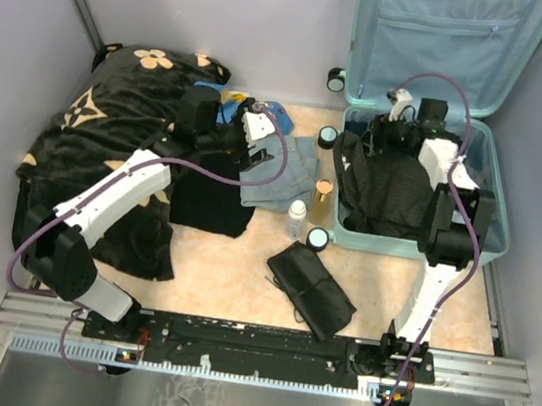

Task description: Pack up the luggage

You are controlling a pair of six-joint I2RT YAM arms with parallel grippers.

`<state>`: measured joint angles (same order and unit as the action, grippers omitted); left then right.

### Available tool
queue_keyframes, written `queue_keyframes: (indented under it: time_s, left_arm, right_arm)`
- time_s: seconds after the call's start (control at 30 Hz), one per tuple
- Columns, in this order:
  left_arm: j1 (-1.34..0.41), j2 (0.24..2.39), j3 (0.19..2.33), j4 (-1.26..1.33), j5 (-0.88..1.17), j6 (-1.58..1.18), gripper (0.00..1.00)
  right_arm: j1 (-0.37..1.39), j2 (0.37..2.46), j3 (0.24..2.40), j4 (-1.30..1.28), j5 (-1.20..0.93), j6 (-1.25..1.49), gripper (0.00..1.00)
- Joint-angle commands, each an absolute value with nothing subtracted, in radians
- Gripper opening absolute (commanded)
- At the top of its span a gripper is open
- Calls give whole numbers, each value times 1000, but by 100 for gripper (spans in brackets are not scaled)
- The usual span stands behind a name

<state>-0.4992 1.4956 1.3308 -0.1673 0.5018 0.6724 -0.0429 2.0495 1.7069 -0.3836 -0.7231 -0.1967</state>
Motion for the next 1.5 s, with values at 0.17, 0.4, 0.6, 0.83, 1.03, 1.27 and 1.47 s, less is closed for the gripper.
queue_keyframes:
  time_s: [0.17, 0.4, 0.6, 0.83, 1.03, 1.27, 1.47]
  left_arm:
    - [-428, 1444, 1292, -211, 462, 628, 83]
    - [-410, 1404, 1237, -217, 467, 640, 83]
    - [-408, 1386, 1207, -233, 461, 645, 83]
    - [-407, 1386, 1184, -232, 447, 650, 83]
    - [-331, 1498, 1296, -296, 411, 532, 83]
    - [-233, 1587, 1361, -366, 454, 468, 84]
    - [-204, 1591, 1322, -416, 505, 466, 83]
  right_arm:
    - [-16, 1946, 1479, -374, -765, -381, 64]
    - [-16, 1674, 1161, -336, -765, -437, 65]
    - [-16, 1546, 1030, -164, -700, -337, 86]
    - [5, 1623, 1053, -110, -614, -278, 69]
    - [59, 1800, 1097, 0, -547, -191, 68]
    - [53, 1749, 1222, -98, -557, -189, 79]
    - [22, 1612, 1300, -212, -517, -206, 99]
